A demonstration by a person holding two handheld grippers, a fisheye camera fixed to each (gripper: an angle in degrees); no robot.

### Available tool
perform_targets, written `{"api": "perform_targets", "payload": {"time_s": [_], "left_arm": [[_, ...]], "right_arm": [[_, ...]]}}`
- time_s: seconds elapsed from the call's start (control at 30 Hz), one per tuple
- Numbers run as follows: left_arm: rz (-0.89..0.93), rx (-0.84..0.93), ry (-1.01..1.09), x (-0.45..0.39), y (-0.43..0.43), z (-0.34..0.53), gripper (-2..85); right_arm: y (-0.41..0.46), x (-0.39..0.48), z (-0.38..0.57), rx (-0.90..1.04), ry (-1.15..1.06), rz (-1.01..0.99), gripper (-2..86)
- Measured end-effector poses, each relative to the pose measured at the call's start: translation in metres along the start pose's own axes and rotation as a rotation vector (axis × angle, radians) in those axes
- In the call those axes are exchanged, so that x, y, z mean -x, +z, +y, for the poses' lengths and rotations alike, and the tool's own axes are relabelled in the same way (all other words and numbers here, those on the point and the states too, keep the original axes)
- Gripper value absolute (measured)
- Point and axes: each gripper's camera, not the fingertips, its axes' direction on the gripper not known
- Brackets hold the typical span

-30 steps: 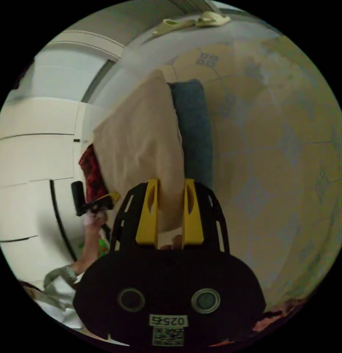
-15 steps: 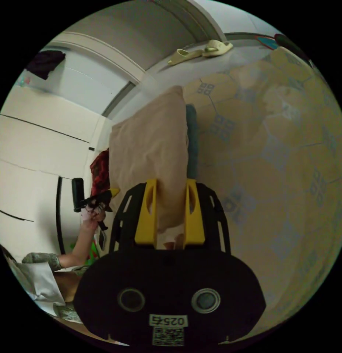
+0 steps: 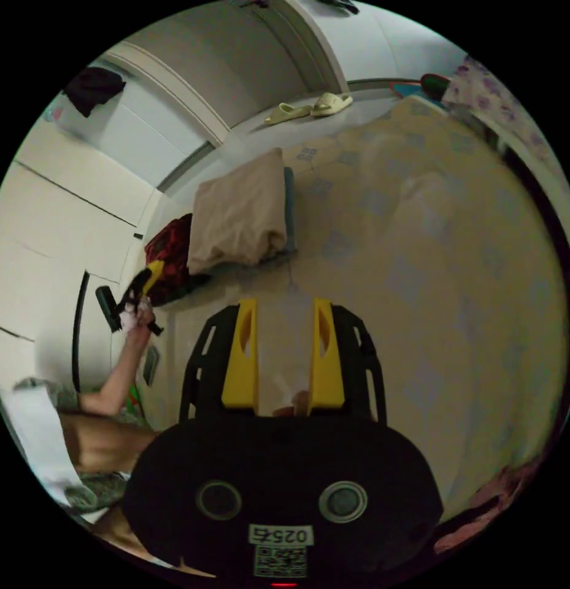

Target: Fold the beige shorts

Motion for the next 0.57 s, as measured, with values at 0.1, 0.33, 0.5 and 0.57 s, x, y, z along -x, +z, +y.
{"api": "perform_targets", "payload": {"time_s": [0.1,0.33,0.5,0.57], "left_arm": [[0.039,0.002,0.295,-0.087,-0.008,0.052,3.1],[0.368,-0.505,0.811,-0.307,-0.016,0.218,1.6],[0.871,0.214,0.879,-0.438,0.116,0.303,3.3],[1.026,0.166,0.948,-0.500,0.137,0.367,5.4]], "right_arm": [[-0.142,0.047,0.142,-0.290,-0.050,0.192,12.0],[-0.331,0.255,0.517,-1.123,0.209,1.270,6.7],[-0.363,0.247,0.678,-1.011,0.811,1.126,10.7],[-0.372,0.254,0.740,-1.012,0.957,1.207,11.9]]}}
